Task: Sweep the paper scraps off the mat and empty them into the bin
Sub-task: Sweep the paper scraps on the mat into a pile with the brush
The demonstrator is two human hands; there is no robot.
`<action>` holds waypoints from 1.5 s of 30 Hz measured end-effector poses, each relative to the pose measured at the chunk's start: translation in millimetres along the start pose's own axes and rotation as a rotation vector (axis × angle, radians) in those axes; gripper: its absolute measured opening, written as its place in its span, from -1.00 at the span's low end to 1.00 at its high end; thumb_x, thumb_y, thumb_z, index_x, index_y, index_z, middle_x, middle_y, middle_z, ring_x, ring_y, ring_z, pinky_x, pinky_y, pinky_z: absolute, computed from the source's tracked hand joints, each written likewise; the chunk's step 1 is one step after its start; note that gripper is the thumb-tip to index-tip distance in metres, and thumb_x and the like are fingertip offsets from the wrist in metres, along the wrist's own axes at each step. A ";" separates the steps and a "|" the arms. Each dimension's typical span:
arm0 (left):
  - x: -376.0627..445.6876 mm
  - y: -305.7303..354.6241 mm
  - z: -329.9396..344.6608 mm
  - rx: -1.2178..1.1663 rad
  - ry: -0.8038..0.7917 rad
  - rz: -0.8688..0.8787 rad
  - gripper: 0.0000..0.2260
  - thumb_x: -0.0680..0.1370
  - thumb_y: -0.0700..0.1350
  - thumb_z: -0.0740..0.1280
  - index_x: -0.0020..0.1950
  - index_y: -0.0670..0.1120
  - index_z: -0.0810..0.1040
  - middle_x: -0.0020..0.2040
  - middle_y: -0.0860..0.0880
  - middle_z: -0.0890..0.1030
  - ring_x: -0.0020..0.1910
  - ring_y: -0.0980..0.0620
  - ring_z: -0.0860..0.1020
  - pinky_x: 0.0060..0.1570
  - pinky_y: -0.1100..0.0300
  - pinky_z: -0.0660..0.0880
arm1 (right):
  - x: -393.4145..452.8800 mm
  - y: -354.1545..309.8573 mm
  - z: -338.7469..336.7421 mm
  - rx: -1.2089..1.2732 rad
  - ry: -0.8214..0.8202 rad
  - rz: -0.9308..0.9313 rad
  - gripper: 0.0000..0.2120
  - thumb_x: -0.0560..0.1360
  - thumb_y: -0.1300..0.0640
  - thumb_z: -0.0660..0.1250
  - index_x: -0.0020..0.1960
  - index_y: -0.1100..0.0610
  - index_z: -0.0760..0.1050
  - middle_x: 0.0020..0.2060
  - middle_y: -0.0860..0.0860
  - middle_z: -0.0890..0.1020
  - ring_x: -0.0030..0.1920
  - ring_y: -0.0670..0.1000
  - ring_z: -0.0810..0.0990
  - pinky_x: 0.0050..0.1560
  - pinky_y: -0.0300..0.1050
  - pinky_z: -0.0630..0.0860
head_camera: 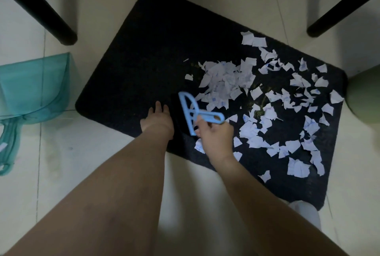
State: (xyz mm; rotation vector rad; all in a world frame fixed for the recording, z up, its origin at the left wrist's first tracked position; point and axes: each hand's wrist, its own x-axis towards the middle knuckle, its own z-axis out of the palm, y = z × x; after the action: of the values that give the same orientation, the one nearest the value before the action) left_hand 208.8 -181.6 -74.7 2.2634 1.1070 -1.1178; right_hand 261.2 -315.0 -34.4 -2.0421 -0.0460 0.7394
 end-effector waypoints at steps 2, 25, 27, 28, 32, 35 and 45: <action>-0.7 1.3 0.0 -0.002 -0.008 -0.014 -0.10 0.49 -0.09 0.41 0.58 -0.02 -0.20 0.57 0.01 -0.24 0.57 -0.05 -0.08 0.46 -0.09 0.16 | -0.2 10.5 4.2 -0.106 -0.037 0.000 -0.74 0.50 0.04 0.34 -0.18 0.24 0.60 -0.33 0.19 0.65 -0.27 0.17 0.66 -0.21 0.14 0.61; 2.3 14.2 -47.6 0.016 0.194 0.001 -0.80 0.55 -0.23 0.22 0.11 -0.15 0.57 0.16 -0.10 0.55 0.13 -0.07 0.54 0.05 0.12 0.47 | 67.1 -41.4 -10.2 -0.081 0.262 -0.169 -0.70 0.53 0.08 0.29 -0.28 0.25 0.54 -0.40 0.14 0.61 -0.40 0.10 0.59 -0.41 -0.09 0.50; 12.8 12.1 -55.8 -0.001 0.235 -0.020 -0.73 0.55 -0.15 0.27 0.25 -0.13 0.50 0.26 -0.12 0.46 0.23 -0.09 0.47 0.15 0.06 0.46 | 66.2 -53.6 0.6 0.063 0.222 -0.221 -0.77 0.53 0.09 0.31 -0.29 0.14 0.54 -0.34 0.16 0.65 -0.32 0.16 0.65 -0.31 0.03 0.61; 19.8 10.6 -59.2 0.001 0.244 -0.041 -0.62 0.55 -0.09 0.30 0.35 -0.14 0.42 0.34 -0.13 0.39 0.30 -0.11 0.41 0.20 0.04 0.43 | 68.4 -61.3 11.5 0.131 0.185 -0.237 -0.79 0.52 0.10 0.31 -0.29 0.03 0.52 -0.32 0.13 0.66 -0.29 0.14 0.66 -0.26 0.05 0.63; 36.5 -1.1 -63.6 0.015 0.187 -0.110 -0.21 0.49 0.05 0.40 0.57 -0.15 0.04 0.56 -0.10 0.02 0.51 -0.10 0.13 0.35 -0.04 0.31 | 81.5 -84.3 62.3 0.180 -0.020 -0.178 -0.76 0.54 0.09 0.29 -0.30 -0.06 0.49 -0.25 0.05 0.66 -0.21 0.07 0.67 -0.14 0.06 0.64; 44.3 -8.2 -55.9 0.028 0.154 -0.110 -0.18 0.43 0.09 0.44 0.56 -0.09 0.10 0.52 -0.08 0.14 0.48 -0.08 0.20 0.32 -0.02 0.35 | 90.3 -82.1 87.2 -0.021 -0.103 -0.221 -0.71 0.57 0.09 0.24 -0.23 0.22 0.55 -0.27 0.09 0.63 -0.25 0.05 0.63 -0.21 -0.03 0.60; 53.4 1.3 -65.9 0.040 0.234 -0.118 -0.65 0.50 0.04 0.37 0.23 -0.09 0.54 0.19 -0.08 0.53 0.15 -0.04 0.52 0.12 0.08 0.47 | 107.3 -79.9 10.6 -0.014 0.374 -0.259 -0.65 0.57 0.08 0.23 -0.33 0.22 0.51 -0.41 0.05 0.60 -0.39 -0.02 0.59 -0.40 -0.20 0.51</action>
State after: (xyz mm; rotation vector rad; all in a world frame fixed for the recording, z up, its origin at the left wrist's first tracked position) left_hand 262.1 -115.6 -76.9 2.4352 1.3349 -0.9430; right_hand 363.3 -228.3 -27.4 -2.1054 -0.0991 0.1920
